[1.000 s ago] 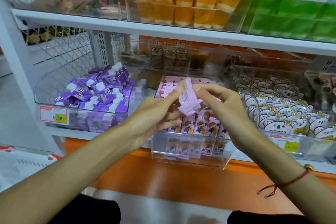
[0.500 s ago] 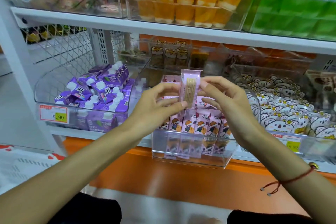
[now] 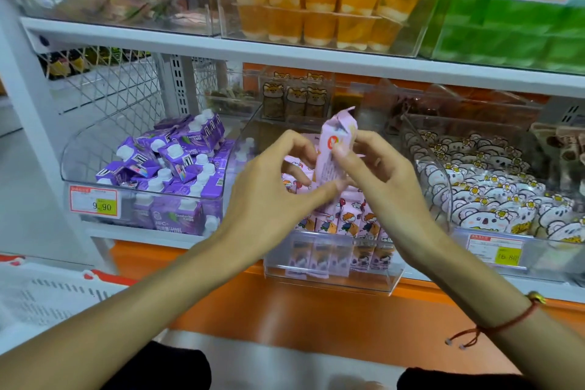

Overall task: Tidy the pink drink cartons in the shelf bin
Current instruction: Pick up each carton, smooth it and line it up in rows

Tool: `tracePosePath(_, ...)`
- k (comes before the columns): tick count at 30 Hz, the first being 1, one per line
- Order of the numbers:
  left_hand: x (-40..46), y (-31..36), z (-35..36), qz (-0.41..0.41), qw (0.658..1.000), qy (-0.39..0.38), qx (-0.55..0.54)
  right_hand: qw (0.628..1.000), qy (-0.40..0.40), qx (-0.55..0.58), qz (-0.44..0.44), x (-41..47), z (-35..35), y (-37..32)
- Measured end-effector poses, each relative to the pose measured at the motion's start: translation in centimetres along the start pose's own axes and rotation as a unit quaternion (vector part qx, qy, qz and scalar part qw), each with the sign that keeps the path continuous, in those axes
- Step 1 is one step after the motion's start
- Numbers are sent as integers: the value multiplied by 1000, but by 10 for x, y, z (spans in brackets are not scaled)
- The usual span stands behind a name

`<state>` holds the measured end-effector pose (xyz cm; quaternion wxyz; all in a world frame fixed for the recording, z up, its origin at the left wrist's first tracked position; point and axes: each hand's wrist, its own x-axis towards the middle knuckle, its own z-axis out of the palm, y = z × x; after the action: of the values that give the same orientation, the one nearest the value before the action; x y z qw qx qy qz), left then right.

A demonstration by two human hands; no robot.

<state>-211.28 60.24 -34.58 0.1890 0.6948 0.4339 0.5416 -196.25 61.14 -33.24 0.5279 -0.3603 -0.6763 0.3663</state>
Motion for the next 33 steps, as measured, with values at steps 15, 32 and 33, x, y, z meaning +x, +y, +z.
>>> tracePosePath(15, 13, -6, -6, -113, 970, 49, -209, 996, -41, -55, 58, 2, -4, 12)
tracePosePath(32, 13, -11, -19, -14, 996, 33, -83, 996, -29, -77, -35, 23, 16, 17)
tracePosePath(33, 13, -13, -20, -18, 996, 28, -78, 996, -23, -70, -48, 25, 17, 17)
